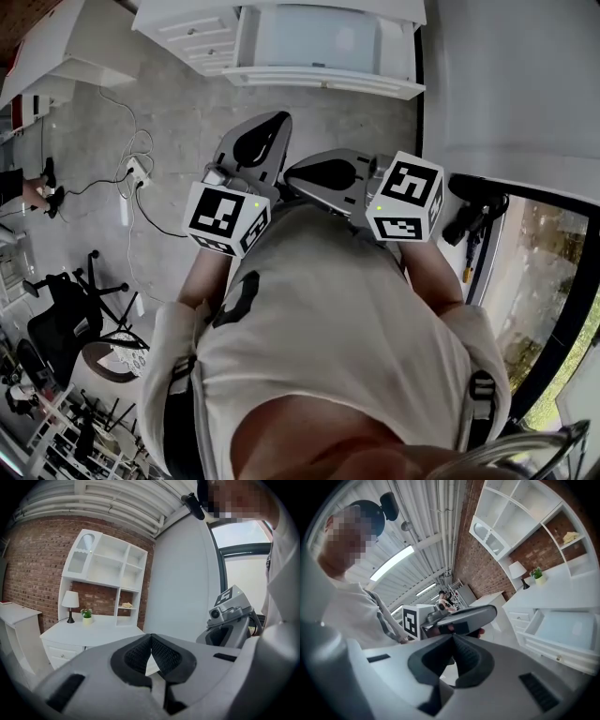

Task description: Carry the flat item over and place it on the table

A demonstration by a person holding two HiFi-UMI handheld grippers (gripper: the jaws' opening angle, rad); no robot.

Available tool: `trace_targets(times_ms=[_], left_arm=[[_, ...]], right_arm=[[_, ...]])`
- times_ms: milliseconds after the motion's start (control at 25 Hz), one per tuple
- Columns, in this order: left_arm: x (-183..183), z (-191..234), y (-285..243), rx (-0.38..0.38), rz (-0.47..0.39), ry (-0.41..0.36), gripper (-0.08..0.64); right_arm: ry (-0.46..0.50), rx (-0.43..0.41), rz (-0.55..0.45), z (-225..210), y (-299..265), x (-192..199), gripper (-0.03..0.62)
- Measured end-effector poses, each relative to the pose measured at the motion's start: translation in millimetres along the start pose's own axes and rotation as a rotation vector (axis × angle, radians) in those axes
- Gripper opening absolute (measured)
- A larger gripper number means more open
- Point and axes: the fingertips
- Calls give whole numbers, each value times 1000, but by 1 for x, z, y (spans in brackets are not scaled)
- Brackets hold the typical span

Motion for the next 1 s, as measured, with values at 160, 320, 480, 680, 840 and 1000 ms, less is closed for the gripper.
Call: trace_targets(times_ms=[160, 320, 480, 680, 840, 1000], left_arm=[[2, -6, -4, -2, -3, 7, 20], [4, -10, -5, -11, -2, 15, 20], [3, -15, -5, -17, -9, 29, 20], [5, -24, -9, -39, -7, 4, 20], [4, -35, -13, -53, -7, -25, 20], [4, -42, -15, -63, 0, -43, 20]], right_arm=[[-22, -44, -25, 4, 8, 2, 8], [-30, -94, -66, 10, 16, 0, 8], [-49, -110, -83, 12, 26, 2, 8], [-14, -31, -65, 6, 45, 10, 9], [5, 19, -63, 2, 58, 14, 188], [45, 39, -72, 4, 60, 12, 181]])
Point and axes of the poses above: the fingertips, and each gripper's own axes: y backward along the fingers, z to its left, x out of its underside, and after that the axes turned 10 degrees about y, right-handed
